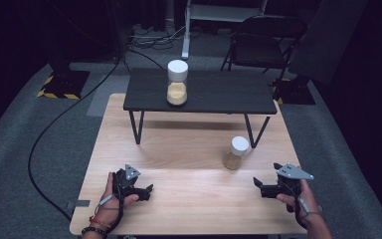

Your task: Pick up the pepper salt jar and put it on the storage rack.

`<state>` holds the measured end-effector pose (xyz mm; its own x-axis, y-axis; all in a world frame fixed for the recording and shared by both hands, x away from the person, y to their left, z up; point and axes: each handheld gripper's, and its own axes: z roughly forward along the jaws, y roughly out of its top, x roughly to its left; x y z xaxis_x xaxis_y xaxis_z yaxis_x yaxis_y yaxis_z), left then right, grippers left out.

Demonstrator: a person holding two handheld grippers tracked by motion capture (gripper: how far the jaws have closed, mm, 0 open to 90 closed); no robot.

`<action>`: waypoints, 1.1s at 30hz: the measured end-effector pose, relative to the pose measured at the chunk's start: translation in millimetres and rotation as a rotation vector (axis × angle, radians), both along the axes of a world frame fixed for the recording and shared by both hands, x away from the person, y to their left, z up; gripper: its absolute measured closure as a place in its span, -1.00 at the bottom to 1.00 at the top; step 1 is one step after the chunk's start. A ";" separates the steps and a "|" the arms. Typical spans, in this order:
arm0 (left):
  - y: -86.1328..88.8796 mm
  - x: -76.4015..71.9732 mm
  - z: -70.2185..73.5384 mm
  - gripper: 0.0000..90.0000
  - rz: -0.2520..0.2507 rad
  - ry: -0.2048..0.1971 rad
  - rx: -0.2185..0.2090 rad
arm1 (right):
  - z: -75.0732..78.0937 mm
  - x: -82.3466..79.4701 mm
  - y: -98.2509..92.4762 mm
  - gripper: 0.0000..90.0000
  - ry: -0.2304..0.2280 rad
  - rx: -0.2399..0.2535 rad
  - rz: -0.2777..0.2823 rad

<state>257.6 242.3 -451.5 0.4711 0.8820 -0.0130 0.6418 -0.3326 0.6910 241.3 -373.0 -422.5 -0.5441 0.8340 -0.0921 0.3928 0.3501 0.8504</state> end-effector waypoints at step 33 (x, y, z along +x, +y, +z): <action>-0.1 0.0 0.0 -0.99 0.000 0.000 0.000 | -11.6 55.5 43.4 -0.96 0.040 0.098 0.013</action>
<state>257.6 242.2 -451.5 0.4707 0.8822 -0.0129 0.6421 -0.3325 0.6908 296.8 -329.6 -434.1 -0.5567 0.8306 0.0116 0.4228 0.2713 0.8647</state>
